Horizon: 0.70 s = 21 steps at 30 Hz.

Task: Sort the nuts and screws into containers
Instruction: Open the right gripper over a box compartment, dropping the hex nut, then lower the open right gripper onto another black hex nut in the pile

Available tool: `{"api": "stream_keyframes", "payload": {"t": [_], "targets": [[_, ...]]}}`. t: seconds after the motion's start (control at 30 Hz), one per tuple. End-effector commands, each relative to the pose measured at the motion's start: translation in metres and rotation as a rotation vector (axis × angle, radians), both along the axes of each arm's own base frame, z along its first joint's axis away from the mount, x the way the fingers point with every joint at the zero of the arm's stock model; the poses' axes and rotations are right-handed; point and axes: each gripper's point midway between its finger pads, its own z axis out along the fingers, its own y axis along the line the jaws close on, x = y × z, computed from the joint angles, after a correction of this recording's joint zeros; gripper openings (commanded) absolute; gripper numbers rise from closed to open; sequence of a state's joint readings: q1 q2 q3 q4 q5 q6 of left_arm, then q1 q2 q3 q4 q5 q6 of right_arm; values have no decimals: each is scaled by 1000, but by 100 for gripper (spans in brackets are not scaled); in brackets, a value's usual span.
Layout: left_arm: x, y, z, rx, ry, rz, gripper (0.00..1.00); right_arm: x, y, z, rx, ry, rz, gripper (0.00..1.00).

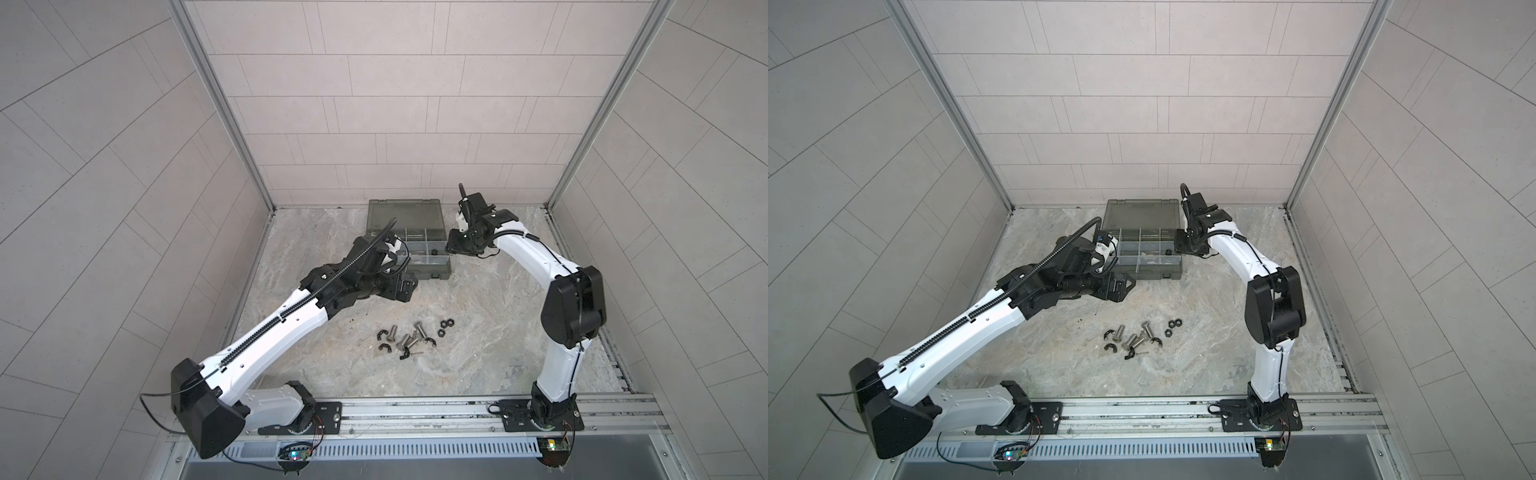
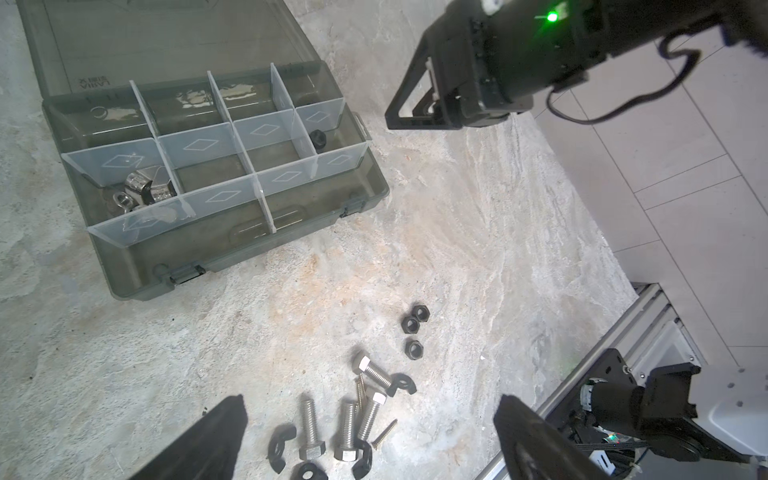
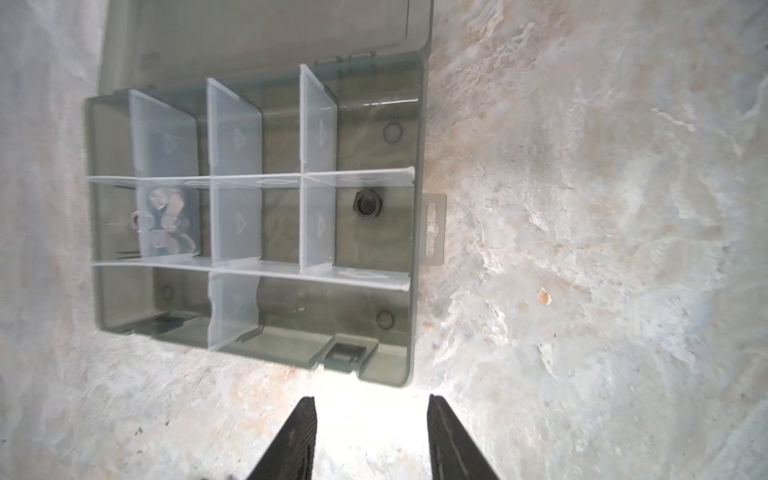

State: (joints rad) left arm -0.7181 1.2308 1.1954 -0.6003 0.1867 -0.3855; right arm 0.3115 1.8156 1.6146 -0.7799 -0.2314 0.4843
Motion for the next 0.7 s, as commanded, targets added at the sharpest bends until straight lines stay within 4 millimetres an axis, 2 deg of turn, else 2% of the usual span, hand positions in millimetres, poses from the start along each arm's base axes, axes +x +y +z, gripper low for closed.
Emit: {"api": "stream_keyframes", "payload": {"t": [0.0,0.13,0.23,0.43,0.67], "targets": [[-11,3,4,-52,5,-8,100,-31,-7,-19,-32,51,26,45],[-23,8,-3,-76,28,-10,100,-71,-8,-43,-65,103,56,42],[-33,13,-12,-77,50,-13,100,-93,-9,-63,-81,141,64,40],[-46,31,-22,-56,61,14,100,-126,2,-89,-118,176,109,39],[-54,44,-28,-52,60,48,100,-146,15,-107,-139,200,155,40]]}}
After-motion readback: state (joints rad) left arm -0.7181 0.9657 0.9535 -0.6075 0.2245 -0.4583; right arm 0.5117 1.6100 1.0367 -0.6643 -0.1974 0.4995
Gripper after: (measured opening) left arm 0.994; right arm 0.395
